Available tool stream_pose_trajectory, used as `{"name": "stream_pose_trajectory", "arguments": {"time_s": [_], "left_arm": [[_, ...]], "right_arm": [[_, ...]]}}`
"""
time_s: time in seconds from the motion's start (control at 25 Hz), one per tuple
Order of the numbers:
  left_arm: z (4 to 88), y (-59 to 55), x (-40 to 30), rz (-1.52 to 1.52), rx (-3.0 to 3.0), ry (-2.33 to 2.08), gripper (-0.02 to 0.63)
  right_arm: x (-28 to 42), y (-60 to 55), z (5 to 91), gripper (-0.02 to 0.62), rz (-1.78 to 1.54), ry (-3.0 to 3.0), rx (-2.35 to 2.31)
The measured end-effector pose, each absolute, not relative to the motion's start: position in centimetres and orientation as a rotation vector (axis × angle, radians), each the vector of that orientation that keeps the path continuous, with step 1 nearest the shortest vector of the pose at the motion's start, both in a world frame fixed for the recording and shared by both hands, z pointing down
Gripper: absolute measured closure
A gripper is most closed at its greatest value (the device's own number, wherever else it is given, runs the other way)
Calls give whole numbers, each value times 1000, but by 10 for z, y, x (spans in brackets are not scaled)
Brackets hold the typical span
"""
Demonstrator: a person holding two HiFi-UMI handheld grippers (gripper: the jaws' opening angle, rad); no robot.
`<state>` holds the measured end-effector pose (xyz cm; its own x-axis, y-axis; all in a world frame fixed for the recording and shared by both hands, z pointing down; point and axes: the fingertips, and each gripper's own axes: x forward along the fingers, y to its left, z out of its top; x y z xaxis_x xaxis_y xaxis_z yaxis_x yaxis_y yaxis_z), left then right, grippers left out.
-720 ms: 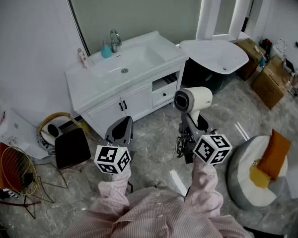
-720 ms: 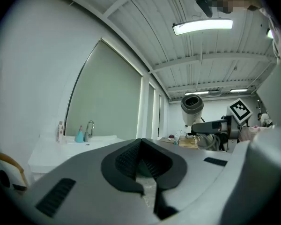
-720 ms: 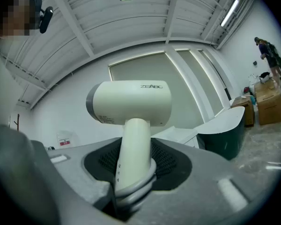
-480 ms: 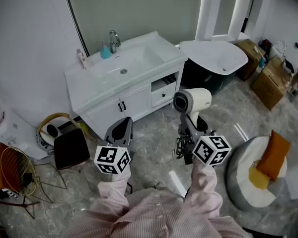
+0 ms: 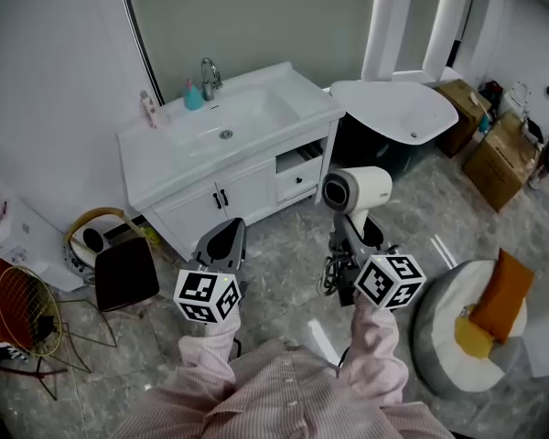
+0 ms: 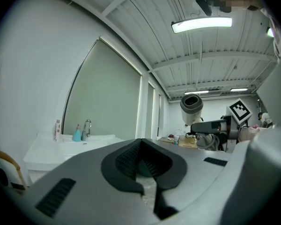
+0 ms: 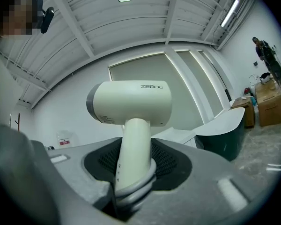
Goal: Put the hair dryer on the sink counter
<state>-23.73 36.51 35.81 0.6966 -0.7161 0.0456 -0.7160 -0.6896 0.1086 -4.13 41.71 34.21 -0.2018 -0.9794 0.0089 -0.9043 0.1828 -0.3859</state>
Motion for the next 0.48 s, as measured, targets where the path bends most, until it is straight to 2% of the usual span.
{"name": "stream_pose_trajectory", "arguments": {"time_s": [0.48], "left_arm": [[368,336,-218,-6,2760,-1203,607]], "right_arm": [[-19,385,353,430,-487,2218,-1789]]}}
